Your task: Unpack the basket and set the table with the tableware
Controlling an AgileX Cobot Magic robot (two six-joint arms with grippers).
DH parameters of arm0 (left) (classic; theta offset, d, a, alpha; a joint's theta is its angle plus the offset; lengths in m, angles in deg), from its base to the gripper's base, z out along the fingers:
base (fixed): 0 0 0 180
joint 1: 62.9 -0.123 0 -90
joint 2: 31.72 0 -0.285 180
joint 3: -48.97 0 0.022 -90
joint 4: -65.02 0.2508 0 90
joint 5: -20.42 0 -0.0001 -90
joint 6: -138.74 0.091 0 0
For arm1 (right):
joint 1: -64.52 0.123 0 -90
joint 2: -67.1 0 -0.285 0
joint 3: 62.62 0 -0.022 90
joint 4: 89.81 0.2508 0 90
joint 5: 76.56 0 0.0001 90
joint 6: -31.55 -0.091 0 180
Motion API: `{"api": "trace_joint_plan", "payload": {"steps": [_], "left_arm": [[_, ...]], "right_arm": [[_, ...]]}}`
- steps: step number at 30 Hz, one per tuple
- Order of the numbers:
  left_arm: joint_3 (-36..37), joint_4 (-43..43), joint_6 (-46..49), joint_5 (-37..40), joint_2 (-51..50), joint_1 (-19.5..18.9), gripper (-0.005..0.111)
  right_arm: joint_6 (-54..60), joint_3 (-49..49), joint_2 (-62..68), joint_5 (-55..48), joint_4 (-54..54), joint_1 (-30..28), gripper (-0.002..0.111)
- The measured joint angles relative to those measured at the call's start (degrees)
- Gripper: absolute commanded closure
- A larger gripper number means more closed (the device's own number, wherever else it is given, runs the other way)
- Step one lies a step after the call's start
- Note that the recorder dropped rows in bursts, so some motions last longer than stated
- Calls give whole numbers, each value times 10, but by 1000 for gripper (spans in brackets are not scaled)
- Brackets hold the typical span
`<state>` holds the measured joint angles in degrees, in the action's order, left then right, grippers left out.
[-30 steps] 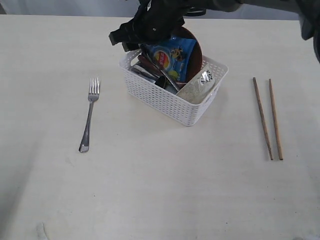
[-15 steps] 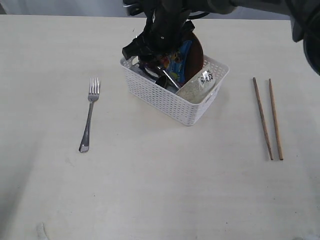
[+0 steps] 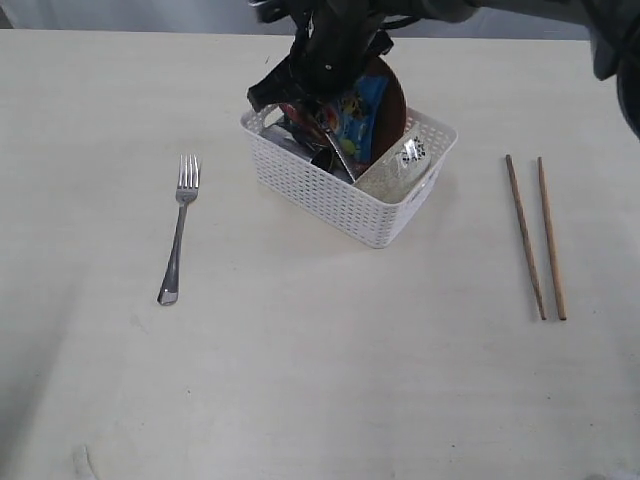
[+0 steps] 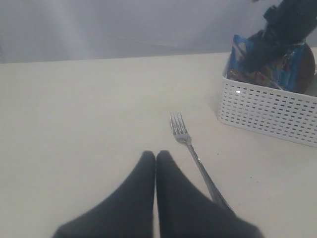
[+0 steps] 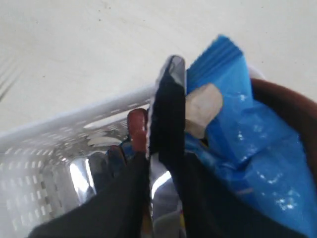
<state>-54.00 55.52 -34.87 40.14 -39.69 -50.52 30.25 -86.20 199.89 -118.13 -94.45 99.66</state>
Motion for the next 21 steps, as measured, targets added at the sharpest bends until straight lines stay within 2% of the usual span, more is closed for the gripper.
{"api": "trace_joint_plan", "payload": {"steps": [12,16,21], "left_arm": [[0,0,0,0,0,0,107],[0,0,0,0,0,0,107],[0,0,0,0,0,0,107]], "right_arm": [[0,0,-168,-47,5,-2,109],[0,0,-201,-84,7,-33,109],[-10,1,-208,-141,7,-99,109]]}}
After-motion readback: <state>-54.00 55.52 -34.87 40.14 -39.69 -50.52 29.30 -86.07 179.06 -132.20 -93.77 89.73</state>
